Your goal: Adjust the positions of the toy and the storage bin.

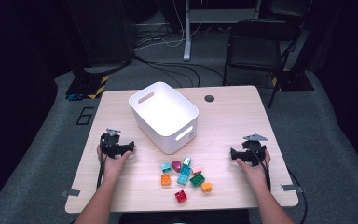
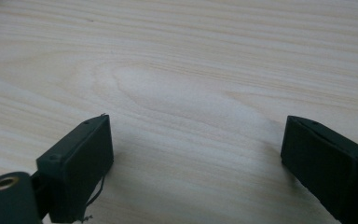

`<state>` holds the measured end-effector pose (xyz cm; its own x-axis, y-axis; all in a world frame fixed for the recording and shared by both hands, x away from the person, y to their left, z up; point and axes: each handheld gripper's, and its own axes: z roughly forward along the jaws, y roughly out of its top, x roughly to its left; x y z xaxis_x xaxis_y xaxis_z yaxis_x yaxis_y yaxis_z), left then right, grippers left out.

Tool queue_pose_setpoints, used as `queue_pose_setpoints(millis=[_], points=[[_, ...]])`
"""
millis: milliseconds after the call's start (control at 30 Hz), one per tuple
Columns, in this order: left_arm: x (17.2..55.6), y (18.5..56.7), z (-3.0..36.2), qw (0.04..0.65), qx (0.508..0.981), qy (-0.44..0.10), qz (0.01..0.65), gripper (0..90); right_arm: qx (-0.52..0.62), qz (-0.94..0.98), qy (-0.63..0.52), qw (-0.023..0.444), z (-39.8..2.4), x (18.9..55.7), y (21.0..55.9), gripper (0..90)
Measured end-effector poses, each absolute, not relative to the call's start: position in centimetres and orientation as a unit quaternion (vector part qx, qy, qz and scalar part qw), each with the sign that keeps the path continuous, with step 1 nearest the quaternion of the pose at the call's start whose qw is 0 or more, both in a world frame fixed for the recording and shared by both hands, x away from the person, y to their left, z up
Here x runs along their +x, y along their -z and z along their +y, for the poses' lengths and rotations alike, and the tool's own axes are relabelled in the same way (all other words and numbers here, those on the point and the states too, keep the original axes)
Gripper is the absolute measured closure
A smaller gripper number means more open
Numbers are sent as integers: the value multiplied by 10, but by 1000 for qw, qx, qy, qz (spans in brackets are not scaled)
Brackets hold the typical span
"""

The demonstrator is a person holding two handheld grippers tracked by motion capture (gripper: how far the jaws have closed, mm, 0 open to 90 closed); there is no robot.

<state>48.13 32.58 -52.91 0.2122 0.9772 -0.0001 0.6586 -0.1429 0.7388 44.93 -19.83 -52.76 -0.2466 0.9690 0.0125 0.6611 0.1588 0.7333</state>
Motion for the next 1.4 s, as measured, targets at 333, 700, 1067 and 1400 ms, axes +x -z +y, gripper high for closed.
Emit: queue_pose_setpoints(millis=[333, 700, 1067, 1400], points=[[483, 529, 325, 314, 712, -250, 576, 111, 570, 716, -318, 246, -197, 446, 527, 145], [482, 529, 327, 316, 716, -247, 571, 119, 566, 715, -325, 250, -198, 446, 527, 178], [479, 523, 328, 316, 715, -247, 573, 339, 564, 717, -327, 247, -198, 446, 524, 292], [473, 500, 315, 338, 727, -210, 560, 439, 496, 752, -343, 267, -173, 436, 500, 427]])
